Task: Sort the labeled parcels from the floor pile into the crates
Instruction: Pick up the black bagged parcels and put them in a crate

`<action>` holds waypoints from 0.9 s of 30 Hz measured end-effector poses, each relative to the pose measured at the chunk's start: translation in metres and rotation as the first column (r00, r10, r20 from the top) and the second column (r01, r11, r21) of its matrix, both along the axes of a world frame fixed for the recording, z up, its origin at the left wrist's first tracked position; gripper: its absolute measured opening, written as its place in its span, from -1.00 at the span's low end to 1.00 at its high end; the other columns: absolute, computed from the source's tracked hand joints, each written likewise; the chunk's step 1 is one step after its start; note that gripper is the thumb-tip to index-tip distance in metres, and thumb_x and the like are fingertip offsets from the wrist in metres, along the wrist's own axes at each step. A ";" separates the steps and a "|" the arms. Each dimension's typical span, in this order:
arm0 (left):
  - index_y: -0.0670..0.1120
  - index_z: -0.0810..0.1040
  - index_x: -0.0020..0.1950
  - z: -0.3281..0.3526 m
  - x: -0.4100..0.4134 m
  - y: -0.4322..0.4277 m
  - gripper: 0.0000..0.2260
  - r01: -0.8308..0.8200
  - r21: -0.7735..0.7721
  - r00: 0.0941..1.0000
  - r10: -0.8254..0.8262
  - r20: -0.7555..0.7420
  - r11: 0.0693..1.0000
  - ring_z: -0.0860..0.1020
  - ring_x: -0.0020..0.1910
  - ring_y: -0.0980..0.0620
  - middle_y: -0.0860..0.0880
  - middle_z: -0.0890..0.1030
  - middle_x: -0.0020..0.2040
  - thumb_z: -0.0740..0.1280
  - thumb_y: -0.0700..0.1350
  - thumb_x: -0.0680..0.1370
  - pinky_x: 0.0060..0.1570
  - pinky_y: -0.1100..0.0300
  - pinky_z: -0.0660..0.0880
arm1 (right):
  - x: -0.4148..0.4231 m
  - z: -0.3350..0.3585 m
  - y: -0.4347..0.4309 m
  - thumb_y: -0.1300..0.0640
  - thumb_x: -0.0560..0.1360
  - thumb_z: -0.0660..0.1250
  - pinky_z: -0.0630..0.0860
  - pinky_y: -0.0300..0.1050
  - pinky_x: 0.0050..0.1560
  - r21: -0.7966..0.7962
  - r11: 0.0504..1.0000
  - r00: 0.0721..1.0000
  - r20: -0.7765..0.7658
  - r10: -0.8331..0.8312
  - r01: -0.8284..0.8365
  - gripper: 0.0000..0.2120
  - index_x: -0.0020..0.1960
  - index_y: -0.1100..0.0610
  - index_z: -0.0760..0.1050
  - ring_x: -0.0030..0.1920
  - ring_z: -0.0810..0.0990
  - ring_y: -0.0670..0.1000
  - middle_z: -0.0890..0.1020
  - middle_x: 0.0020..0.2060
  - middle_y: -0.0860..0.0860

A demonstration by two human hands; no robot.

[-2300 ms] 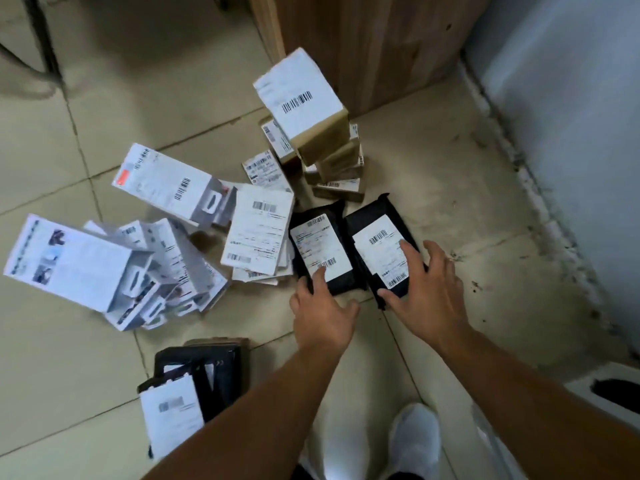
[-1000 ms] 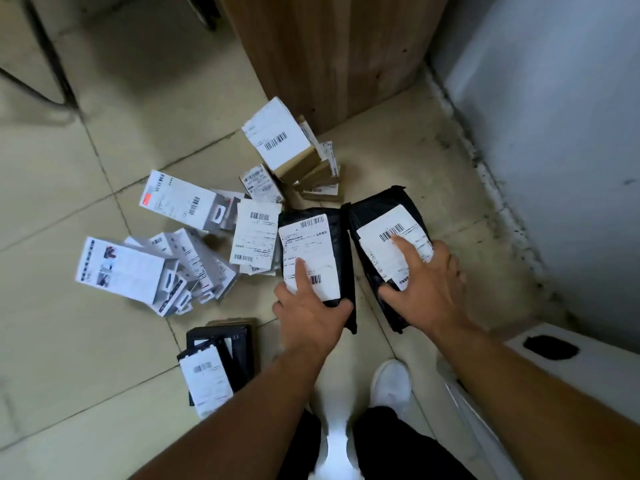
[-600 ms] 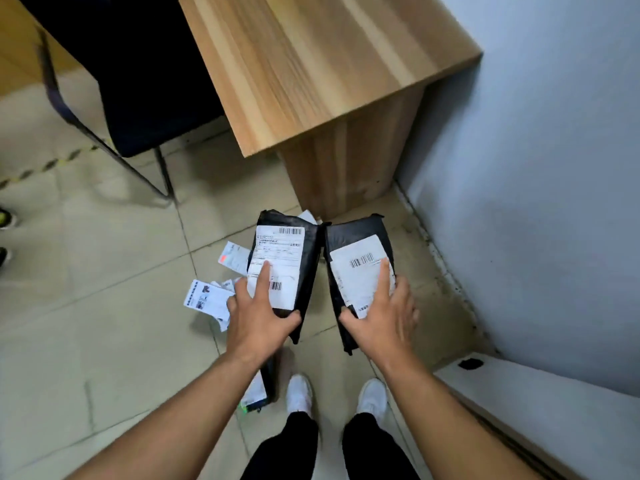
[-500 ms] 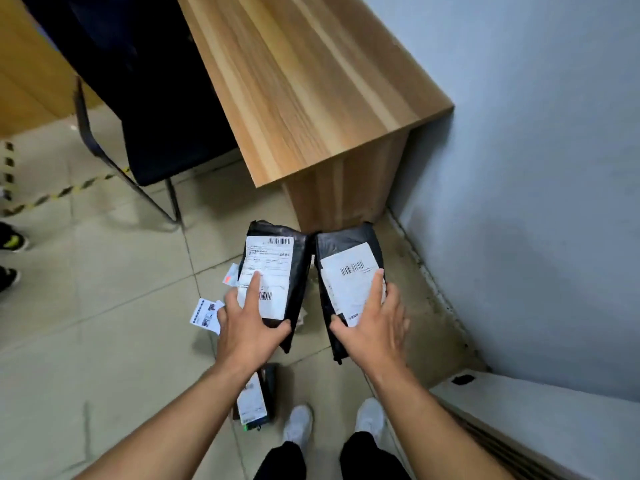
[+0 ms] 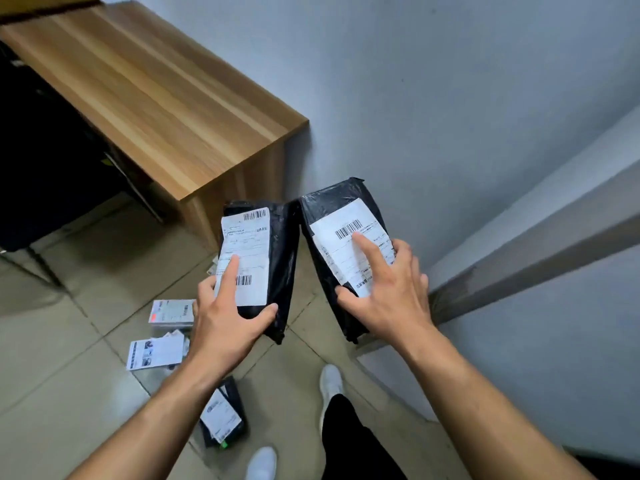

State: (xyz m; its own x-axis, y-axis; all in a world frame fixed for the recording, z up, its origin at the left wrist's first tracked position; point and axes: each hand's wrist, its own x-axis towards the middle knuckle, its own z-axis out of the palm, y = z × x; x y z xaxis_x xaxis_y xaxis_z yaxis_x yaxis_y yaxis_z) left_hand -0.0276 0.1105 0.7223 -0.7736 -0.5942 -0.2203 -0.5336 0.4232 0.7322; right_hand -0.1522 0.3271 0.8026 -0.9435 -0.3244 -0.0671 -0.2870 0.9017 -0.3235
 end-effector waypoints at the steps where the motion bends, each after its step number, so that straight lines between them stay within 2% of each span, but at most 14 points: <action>1: 0.30 0.03 0.60 0.003 0.009 0.004 -0.07 0.042 0.003 0.999 -0.042 -0.011 0.999 0.30 0.40 -0.09 0.00 0.25 0.36 0.44 0.32 0.34 0.38 -0.04 0.36 | 0.016 0.007 0.011 -0.32 0.31 0.40 0.29 0.14 0.33 -0.007 1.000 1.000 0.001 -0.026 0.026 -0.13 0.53 -0.38 0.07 0.38 0.28 0.13 0.20 0.42 0.03; 4: 0.28 0.01 0.61 0.016 0.033 0.018 -0.04 0.154 -0.004 0.988 -0.154 -0.004 0.988 0.28 0.41 -0.09 -0.02 0.26 0.34 0.34 0.38 0.29 0.42 -0.05 0.33 | 0.062 0.019 0.042 -0.35 0.30 0.39 0.29 0.12 0.35 -0.040 0.991 0.992 0.016 -0.126 0.126 -0.07 0.54 -0.40 -0.03 0.39 0.28 0.10 0.21 0.41 0.01; 6: 0.27 0.00 0.62 0.025 0.046 0.030 -0.04 0.226 -0.007 0.974 -0.226 -0.013 0.974 0.26 0.43 -0.09 -0.03 0.26 0.36 0.38 0.37 0.31 0.42 -0.05 0.31 | 0.089 0.021 0.062 -0.35 0.30 0.40 0.28 0.10 0.35 -0.054 0.980 0.981 0.010 -0.192 0.192 -0.04 0.55 -0.39 -0.06 0.39 0.28 0.10 0.20 0.40 0.00; 9: 0.26 0.00 0.63 0.035 0.057 0.056 -0.07 0.329 -0.039 0.943 -0.330 -0.028 0.943 0.26 0.41 -0.10 -0.02 0.25 0.36 0.49 0.25 0.42 0.39 -0.03 0.31 | 0.124 0.023 0.098 -0.34 0.32 0.41 0.30 0.08 0.31 -0.059 0.961 0.962 -0.023 -0.273 0.271 -0.07 0.56 -0.36 -0.01 0.37 0.29 0.10 0.21 0.39 -0.01; 13: 0.24 -0.01 0.64 0.044 0.065 0.105 -0.08 0.465 -0.089 0.882 -0.470 -0.034 0.881 0.25 0.40 -0.09 -0.01 0.23 0.37 0.48 0.24 0.44 0.36 -0.02 0.33 | 0.170 0.021 0.153 -0.37 0.29 0.33 0.31 0.12 0.35 -0.073 0.914 0.913 -0.051 -0.404 0.400 -0.13 0.54 -0.35 0.09 0.36 0.33 0.14 0.22 0.39 0.00; 19: 0.23 0.02 0.64 0.043 0.089 0.206 -0.08 0.661 -0.089 0.747 -0.665 -0.017 0.745 0.24 0.41 -0.06 0.00 0.23 0.35 0.48 0.24 0.42 0.33 0.05 0.32 | 0.244 0.015 0.258 -0.34 0.33 0.44 0.29 0.15 0.36 -0.056 0.809 0.806 -0.068 -0.588 0.586 -0.15 0.54 -0.36 0.17 0.39 0.28 0.10 0.22 0.40 -0.01; 23: 0.24 0.04 0.63 0.043 0.113 0.287 -0.09 0.778 -0.078 0.625 -0.781 -0.003 0.623 0.27 0.37 -0.07 0.02 0.24 0.32 0.50 0.20 0.41 0.26 0.13 0.31 | 0.306 0.007 0.335 -0.39 0.26 0.32 0.34 0.16 0.32 -0.054 0.704 0.700 -0.080 -0.710 0.708 -0.16 0.52 -0.35 0.19 0.34 0.32 0.11 0.23 0.38 -0.02; 27: 0.25 0.06 0.62 0.049 0.141 0.379 -0.11 0.853 -0.054 0.520 -0.854 -0.005 0.519 0.25 0.41 -0.07 0.00 0.24 0.35 0.49 0.20 0.41 0.36 0.06 0.34 | 0.371 0.003 0.411 -0.39 0.24 0.28 0.37 0.11 0.35 -0.119 0.574 0.572 -0.054 -0.819 0.810 -0.16 0.51 -0.33 0.20 0.34 0.34 0.09 0.24 0.41 -0.02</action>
State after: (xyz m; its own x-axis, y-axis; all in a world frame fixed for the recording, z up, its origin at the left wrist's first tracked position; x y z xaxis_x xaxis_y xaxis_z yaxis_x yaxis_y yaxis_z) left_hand 0.1130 0.4896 0.7712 -0.9197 0.3467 -0.1844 0.1188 0.6932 0.7109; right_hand 0.2192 0.7377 0.8059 -0.8109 0.5847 0.0235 0.5248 0.7444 -0.4129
